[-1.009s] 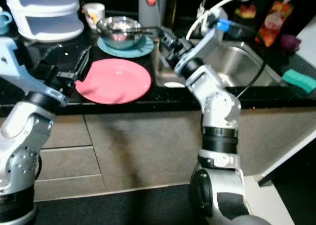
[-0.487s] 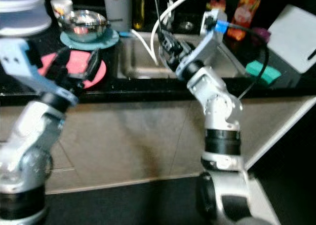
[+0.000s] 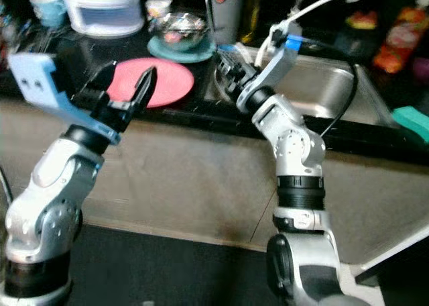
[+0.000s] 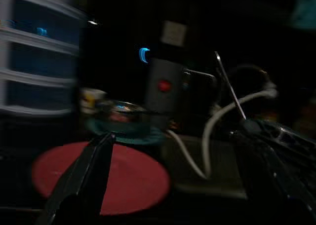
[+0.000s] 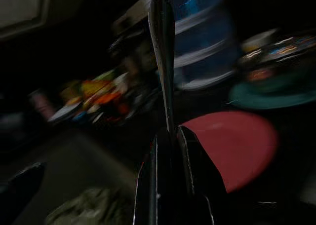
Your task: Kitchen organization
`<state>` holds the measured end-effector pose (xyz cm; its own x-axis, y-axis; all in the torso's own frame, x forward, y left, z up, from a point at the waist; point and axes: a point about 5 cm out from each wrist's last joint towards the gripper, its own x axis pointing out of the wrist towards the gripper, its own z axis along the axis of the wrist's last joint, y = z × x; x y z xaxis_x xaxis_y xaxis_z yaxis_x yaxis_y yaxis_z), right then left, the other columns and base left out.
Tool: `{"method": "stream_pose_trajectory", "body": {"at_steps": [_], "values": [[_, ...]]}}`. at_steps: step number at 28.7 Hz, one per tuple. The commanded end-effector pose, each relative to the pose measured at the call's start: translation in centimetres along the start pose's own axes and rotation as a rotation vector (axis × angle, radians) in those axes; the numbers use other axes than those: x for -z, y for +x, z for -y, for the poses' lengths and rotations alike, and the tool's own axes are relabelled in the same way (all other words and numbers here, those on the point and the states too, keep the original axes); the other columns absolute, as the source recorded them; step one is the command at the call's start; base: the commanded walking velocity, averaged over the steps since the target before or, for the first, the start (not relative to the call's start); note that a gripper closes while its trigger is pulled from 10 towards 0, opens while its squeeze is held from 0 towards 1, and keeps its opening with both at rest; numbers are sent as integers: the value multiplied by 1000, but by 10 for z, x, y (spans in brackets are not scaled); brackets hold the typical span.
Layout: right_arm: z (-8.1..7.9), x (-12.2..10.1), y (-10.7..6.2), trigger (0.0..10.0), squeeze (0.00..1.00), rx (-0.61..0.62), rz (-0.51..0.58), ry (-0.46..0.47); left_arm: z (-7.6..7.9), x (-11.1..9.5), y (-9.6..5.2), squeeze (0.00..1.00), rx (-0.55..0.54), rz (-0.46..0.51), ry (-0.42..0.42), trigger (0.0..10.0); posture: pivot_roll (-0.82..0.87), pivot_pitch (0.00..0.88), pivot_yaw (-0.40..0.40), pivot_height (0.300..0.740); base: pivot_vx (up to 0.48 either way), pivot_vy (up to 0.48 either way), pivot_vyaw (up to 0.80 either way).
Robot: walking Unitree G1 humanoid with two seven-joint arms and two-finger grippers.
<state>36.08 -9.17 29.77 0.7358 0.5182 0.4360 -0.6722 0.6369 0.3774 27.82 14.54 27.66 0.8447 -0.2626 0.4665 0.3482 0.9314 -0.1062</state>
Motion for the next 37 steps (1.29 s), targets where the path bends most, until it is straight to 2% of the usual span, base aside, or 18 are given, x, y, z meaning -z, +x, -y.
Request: {"method": "stream_pose_trajectory", "body": {"at_steps": [1,3,9,12,20,21,28,37], "values": [[6,-9,-4,10000,0,30,31,-17,10,5,4,0,44,-14,-4,10000,136,0,-106,740,0,-472,0],[7,-9,-5,10000,0,37,30,-23,11,6,6,0,51,-16,-12,10000,130,0,-102,740,0,-471,0],[12,-11,-6,10000,0,63,35,-51,13,1,18,0,65,16,-26,10000,135,0,-102,740,0,0,0],[12,-11,-5,10000,0,67,37,-52,12,1,19,0,65,15,-25,10000,137,0,-103,740,0,0,0],[16,-12,-4,10000,0,109,55,-66,8,0,15,0,66,14,-4,10000,148,0,-113,740,0,0,0],[20,-14,-4,10000,0,143,59,-80,8,-2,14,0,70,24,-10,10000,154,0,-119,740,0,0,0],[29,-16,-3,10000,0,222,63,-128,9,-4,12,0,81,35,-8,10000,157,0,-120,740,283,0,0],[34,-18,-5,10000,0,261,75,-137,8,-3,13,0,84,31,-2,10000,148,0,-114,740,348,0,0]]}}
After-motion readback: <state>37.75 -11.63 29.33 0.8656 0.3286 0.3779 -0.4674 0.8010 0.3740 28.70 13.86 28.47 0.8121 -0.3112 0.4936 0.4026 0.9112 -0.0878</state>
